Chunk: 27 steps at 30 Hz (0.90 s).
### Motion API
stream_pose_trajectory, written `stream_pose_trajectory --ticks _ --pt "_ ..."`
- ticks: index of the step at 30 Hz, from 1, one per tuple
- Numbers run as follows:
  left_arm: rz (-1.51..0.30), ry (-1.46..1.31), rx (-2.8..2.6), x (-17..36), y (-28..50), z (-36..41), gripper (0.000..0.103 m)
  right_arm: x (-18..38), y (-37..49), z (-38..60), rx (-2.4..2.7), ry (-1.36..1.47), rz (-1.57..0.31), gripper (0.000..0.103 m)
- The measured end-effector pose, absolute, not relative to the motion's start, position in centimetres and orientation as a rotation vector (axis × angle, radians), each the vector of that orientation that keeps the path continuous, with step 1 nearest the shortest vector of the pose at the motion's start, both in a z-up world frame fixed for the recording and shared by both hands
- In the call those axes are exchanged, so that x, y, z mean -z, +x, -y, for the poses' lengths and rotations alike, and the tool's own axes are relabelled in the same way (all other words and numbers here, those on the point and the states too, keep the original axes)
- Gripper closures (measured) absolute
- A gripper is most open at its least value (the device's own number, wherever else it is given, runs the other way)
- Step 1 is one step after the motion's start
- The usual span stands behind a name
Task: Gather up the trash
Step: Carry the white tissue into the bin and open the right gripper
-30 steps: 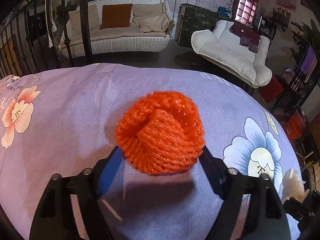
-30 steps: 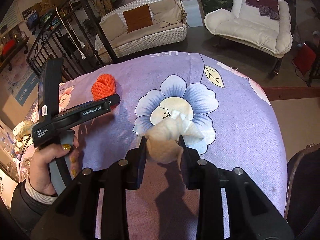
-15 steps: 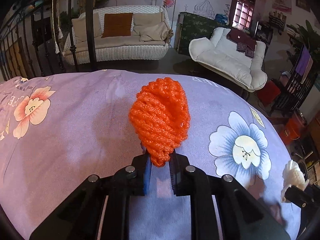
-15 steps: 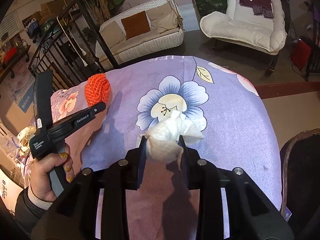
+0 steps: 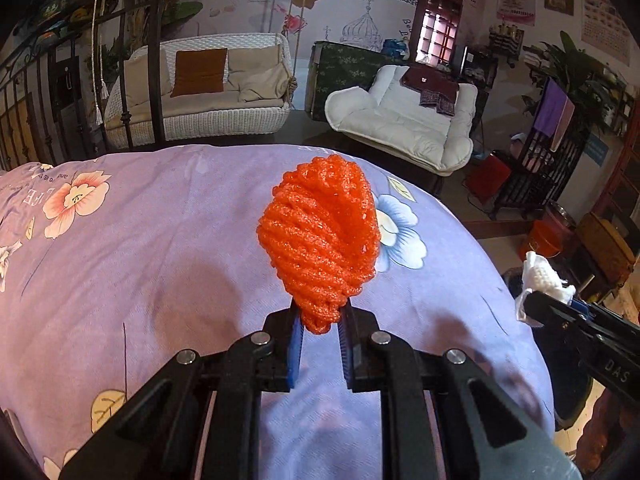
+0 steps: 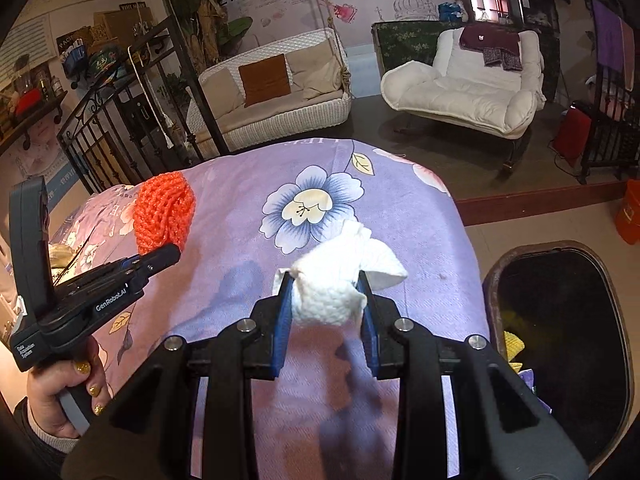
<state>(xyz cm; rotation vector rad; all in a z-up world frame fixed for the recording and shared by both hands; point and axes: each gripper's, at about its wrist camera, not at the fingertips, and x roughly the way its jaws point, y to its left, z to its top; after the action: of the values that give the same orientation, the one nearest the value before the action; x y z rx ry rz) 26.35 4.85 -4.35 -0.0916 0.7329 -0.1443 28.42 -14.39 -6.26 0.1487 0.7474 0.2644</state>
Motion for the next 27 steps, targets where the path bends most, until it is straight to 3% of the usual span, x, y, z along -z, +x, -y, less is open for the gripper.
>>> stream_pose_trajectory --ticks 27 --pt "-0.737 -0.008 0.428 5.1 19.0 8.0 0.086 8.4 19.5 29.2 0.045 0.272 -0.751 0.072"
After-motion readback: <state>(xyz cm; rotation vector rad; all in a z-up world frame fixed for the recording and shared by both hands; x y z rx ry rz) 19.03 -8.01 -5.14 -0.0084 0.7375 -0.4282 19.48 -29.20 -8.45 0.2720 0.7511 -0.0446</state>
